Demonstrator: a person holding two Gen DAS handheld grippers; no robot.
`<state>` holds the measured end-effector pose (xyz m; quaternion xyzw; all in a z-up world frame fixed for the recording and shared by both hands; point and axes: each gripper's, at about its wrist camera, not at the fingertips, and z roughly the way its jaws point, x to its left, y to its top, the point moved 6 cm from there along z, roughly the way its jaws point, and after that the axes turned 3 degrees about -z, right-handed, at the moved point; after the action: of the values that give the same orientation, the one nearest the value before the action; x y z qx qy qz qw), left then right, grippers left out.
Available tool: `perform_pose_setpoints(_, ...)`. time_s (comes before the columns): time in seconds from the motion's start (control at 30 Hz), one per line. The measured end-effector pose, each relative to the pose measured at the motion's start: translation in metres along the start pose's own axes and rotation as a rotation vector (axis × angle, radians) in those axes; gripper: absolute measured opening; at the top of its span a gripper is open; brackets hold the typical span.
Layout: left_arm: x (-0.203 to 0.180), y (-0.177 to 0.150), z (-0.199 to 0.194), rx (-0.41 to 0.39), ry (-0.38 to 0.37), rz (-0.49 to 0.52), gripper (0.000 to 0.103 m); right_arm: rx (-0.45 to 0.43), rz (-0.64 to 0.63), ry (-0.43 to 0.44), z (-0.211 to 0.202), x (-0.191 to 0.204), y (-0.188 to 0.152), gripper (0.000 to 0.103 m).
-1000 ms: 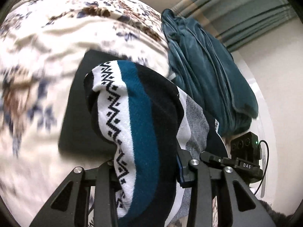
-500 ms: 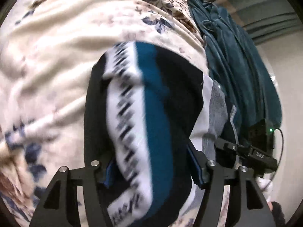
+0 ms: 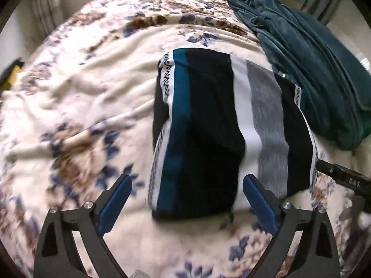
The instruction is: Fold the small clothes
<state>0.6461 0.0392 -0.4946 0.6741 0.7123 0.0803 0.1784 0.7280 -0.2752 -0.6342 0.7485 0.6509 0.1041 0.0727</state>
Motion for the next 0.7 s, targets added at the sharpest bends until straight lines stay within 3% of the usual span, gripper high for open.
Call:
perform_pose_setpoints(0.07, -0.006, -0.013, -0.027, -0.029, 0.04, 0.003, 0.098, -0.033, -0.004, -0.053, -0.023, 0.006, -0.012, 0.103)
perform_pose_setpoints(0.27, -0.025, -0.031, -0.116, -0.134, 0.137, 0.005, 0.098, -0.176, -0.046, -0.147, -0.125, 0.013, -0.044, 0.103)
perform_pose_setpoints(0.53, -0.057, -0.053, -0.247, -0.245, 0.12, 0.026, 0.098, -0.367, -0.088, -0.183, -0.297, 0.027, -0.094, 0.103)
perform_pose_setpoints(0.7, -0.078, -0.077, -0.325, -0.295, 0.108, 0.06, 0.098, -0.423, -0.063, -0.175, -0.393, 0.024, -0.135, 0.103)
